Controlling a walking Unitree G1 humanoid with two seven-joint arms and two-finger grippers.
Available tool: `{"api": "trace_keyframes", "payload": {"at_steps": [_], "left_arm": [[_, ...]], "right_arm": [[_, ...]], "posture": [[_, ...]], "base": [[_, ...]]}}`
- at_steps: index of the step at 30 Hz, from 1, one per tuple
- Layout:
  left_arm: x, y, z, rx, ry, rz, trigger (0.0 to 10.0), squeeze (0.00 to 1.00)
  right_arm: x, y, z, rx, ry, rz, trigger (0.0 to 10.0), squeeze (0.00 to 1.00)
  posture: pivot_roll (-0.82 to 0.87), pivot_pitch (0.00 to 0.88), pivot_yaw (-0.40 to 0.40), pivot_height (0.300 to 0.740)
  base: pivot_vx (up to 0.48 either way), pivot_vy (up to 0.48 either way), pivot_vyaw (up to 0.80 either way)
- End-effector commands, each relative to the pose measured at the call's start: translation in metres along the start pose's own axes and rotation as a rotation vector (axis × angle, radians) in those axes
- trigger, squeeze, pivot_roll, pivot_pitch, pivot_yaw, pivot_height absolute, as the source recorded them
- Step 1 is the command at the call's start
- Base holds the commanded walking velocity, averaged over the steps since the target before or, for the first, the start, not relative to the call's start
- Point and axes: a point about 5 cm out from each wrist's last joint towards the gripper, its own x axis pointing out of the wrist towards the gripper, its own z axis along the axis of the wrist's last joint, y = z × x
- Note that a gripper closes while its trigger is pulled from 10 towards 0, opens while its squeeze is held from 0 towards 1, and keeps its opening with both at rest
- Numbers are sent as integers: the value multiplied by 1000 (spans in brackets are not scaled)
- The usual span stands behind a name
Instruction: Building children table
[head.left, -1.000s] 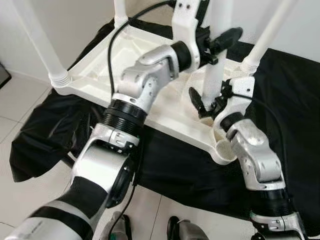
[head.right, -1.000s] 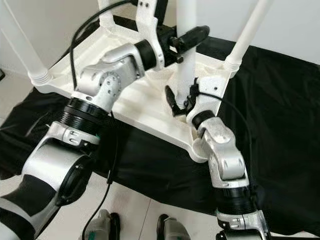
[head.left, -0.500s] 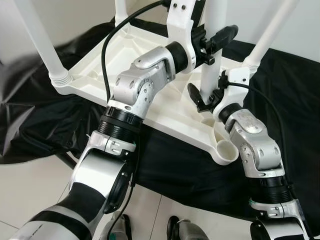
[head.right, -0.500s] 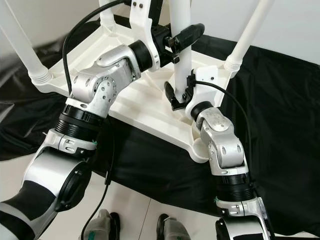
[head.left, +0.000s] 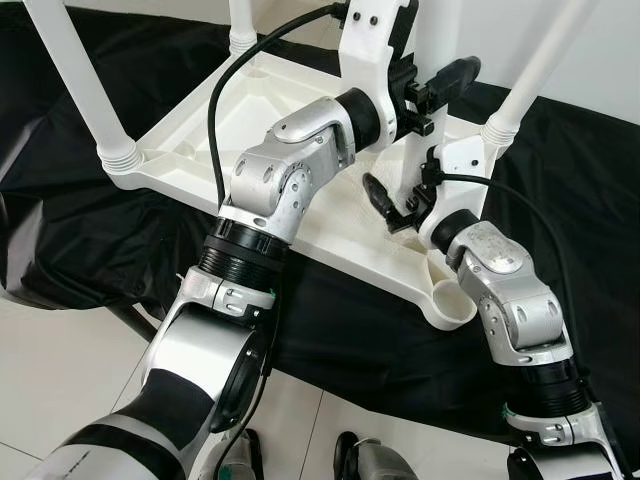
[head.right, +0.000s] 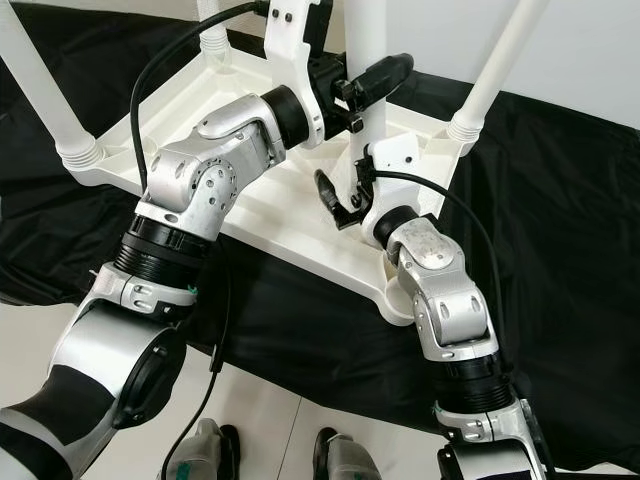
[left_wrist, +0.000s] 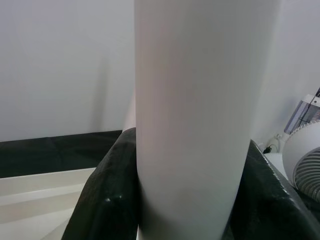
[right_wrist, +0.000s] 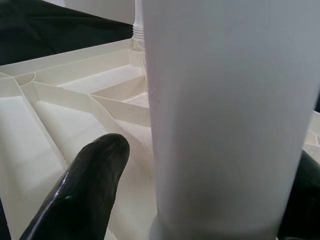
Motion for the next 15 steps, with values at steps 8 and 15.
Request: {"api": "trace_keyframes", "payload": {"at_steps": [8, 15], "left_arm": [[10, -22, -9, -26, 27, -96, 10000, 0], [9, -25, -11, -30, 35, -101, 10000, 0]], "right_arm": [[0, 5, 12, -14, -40, 20, 8745, 0], [0, 4, 15, -16, -45, 19, 10000, 0]], "posture": [[44, 169, -44, 740], [45, 168, -44, 740]], "base": [[0, 0, 0], [0, 0, 0]]}}
